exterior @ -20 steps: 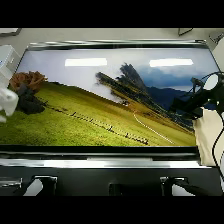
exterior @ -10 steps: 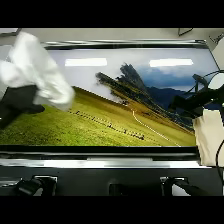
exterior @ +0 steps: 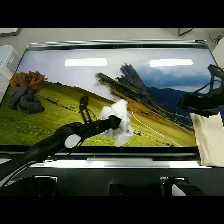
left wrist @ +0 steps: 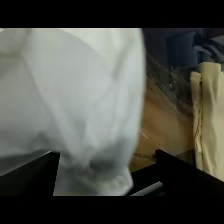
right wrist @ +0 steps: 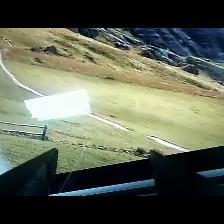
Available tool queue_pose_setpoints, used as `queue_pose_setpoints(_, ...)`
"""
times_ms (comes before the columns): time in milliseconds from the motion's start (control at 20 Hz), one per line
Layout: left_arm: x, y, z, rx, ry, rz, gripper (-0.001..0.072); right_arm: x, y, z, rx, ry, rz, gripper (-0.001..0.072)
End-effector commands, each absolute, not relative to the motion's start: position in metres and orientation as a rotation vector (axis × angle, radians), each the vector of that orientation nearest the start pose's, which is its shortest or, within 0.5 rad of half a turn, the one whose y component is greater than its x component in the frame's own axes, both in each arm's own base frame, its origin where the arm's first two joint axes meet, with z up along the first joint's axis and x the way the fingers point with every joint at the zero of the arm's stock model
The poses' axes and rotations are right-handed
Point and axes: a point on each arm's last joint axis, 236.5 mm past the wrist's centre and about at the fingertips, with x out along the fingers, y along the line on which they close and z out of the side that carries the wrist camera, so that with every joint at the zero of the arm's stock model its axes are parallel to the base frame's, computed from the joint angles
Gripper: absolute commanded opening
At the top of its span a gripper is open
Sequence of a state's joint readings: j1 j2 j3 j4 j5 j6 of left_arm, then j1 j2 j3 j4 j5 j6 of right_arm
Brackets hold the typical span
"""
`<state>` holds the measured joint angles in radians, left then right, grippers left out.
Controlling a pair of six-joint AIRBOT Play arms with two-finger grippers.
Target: Fold the clothes and pants, and hang the long-sleeved shirts on hangers.
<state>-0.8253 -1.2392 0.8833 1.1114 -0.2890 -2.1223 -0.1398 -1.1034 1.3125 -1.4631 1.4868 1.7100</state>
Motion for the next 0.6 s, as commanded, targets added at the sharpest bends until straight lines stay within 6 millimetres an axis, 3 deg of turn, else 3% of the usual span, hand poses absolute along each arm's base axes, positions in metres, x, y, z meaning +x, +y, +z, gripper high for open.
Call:
queue_pose_setpoints(0, 0.303, -0.378, 0.025, -0.388, 1.078, -0.643, 0.072, 0.327, -0.023, 0.106, 0.274, 1.269, -0.13, 0.0671)
queue_pose_setpoints(100, 0.316, -0.329, 0.053, -0.226, 1.128, -0.677, 0.0719, 0.327, -0.007, 0.099, 0.32, 1.296, -0.072, 0.0668)
queue_pose_setpoints(200, 0.327, -0.268, 0.075, -0.145, 1.171, -0.666, 0.0719, 0.319, 0.033, 0.083, 0.413, 1.377, 0.086, 0.0669)
queue_pose_setpoints(250, 0.332, -0.237, 0.074, -0.16, 1.208, -0.618, 0.0719, 0.314, 0.054, 0.072, 0.468, 1.415, 0.175, 0.067)
queue_pose_setpoints(350, 0.325, -0.193, 0.046, -0.23, 1.336, -0.523, 0.0719, 0.302, 0.08, 0.044, 0.566, 1.486, 0.273, 0.0672)
queue_pose_setpoints(450, 0.302, -0.186, 0.007, -0.334, 1.442, -0.514, 0.0719, 0.282, 0.092, 0.01, 0.634, 1.575, 0.293, 0.0673)
queue_pose_setpoints(550, 0.277, -0.208, -0.025, -0.473, 1.484, -0.557, 0.0718, 0.267, 0.098, -0.018, 0.674, 1.62, 0.296, 0.0683)
